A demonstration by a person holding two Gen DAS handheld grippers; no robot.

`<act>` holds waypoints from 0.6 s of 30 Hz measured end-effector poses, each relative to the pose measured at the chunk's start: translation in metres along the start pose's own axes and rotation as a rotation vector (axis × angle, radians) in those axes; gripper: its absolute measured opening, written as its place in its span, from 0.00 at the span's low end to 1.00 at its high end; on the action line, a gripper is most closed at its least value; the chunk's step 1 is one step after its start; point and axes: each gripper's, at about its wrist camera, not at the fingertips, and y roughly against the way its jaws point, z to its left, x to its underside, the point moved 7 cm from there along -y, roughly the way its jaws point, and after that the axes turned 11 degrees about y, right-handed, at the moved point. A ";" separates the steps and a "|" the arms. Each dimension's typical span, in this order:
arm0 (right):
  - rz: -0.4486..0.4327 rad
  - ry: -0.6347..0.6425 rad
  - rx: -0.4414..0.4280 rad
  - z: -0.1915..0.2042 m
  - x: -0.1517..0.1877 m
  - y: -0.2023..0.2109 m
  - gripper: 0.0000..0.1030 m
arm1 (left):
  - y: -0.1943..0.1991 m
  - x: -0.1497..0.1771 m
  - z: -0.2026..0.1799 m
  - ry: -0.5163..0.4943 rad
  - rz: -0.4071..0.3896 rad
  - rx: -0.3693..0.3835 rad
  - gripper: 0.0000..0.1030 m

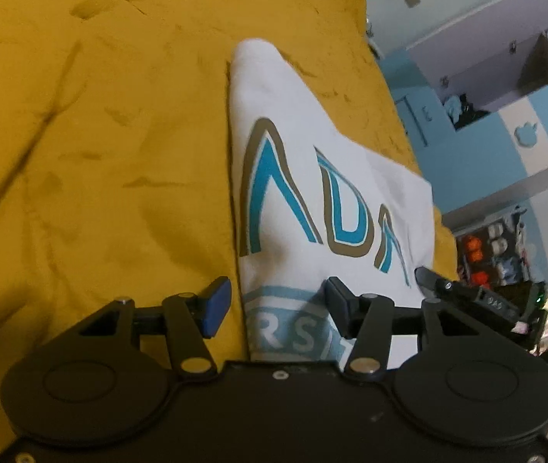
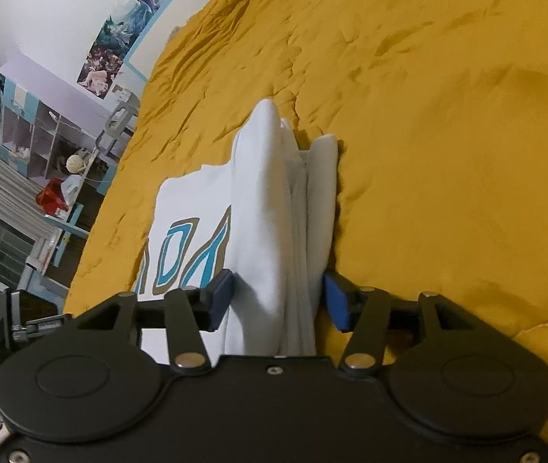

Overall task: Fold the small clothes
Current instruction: 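Grasp the folded side with the right tool and lift it toward the left tool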

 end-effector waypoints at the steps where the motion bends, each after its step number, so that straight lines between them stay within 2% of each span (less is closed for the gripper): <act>1: 0.000 -0.004 -0.008 0.001 -0.001 -0.001 0.55 | -0.005 0.000 -0.003 0.002 0.013 0.007 0.54; 5: 0.018 0.004 -0.027 0.003 -0.001 -0.011 0.56 | -0.021 -0.003 -0.008 -0.007 0.020 0.005 0.61; 7: 0.027 0.020 -0.027 0.007 -0.001 -0.017 0.61 | -0.024 -0.003 -0.010 -0.024 0.021 -0.003 0.63; 13: 0.028 0.031 -0.049 0.010 -0.004 -0.028 0.61 | -0.023 -0.005 -0.009 -0.046 0.025 -0.011 0.62; 14: 0.021 0.031 -0.049 0.011 -0.005 -0.028 0.60 | -0.022 -0.005 -0.009 -0.048 0.022 -0.020 0.59; 18: 0.012 0.075 -0.030 0.014 -0.004 -0.029 0.39 | -0.022 -0.003 -0.015 -0.082 -0.001 -0.047 0.37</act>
